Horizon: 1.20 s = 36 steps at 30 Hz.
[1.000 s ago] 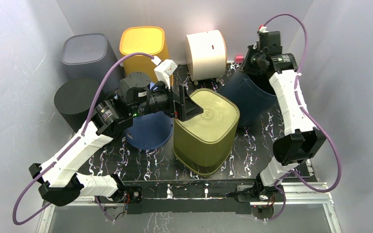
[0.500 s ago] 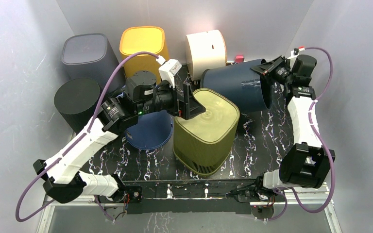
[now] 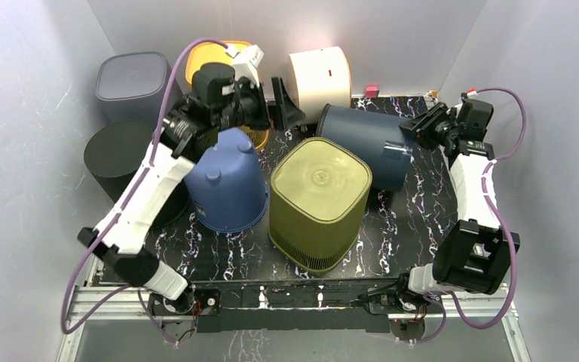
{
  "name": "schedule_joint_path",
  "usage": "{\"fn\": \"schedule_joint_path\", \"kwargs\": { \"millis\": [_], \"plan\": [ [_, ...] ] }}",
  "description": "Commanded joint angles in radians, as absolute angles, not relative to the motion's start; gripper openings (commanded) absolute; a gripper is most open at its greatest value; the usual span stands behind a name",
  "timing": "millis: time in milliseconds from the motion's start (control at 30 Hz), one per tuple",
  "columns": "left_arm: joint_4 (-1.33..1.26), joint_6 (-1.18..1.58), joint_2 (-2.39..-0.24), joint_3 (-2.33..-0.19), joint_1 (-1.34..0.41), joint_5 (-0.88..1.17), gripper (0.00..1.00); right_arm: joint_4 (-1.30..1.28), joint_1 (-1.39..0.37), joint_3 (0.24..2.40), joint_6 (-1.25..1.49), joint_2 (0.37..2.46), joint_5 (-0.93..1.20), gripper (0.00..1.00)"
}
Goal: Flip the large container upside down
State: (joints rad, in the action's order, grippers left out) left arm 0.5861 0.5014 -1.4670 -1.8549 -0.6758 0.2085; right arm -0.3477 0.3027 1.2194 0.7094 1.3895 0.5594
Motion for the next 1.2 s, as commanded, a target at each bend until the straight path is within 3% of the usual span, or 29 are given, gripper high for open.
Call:
{"fn": "schedule_joint_path", "kwargs": {
  "millis": [0, 267, 867, 1000, 1167],
  "plan": [
    [0.622, 0.5, -1.605, -1.972, -0.558, 0.372, 0.95, -0.533, 0.291, 1.206, 0.492, 1.421, 0.418, 0.36],
    [0.66, 0.428, -1.838, -2.085, -0.515, 0.437, 0.95, -0.561, 0.29, 1.197, 0.45, 1.431, 0.376, 0.6],
    [0.252, 0.561, -2.105, -1.988, -0.504, 0.783, 0.88, -0.539, 0.288, 1.145, 0.44, 1.447, 0.415, 0.62],
    [0.19, 0.609, -2.126, -1.991, -0.509, 0.826, 0.78, -0.541, 0.287, 1.14, 0.437, 1.451, 0.417, 0.62],
    [0.14, 0.645, -2.117, -2.005, -0.511, 0.865, 0.46, -0.538, 0.282, 1.139, 0.439, 1.454, 0.427, 0.63]
  ]
}}
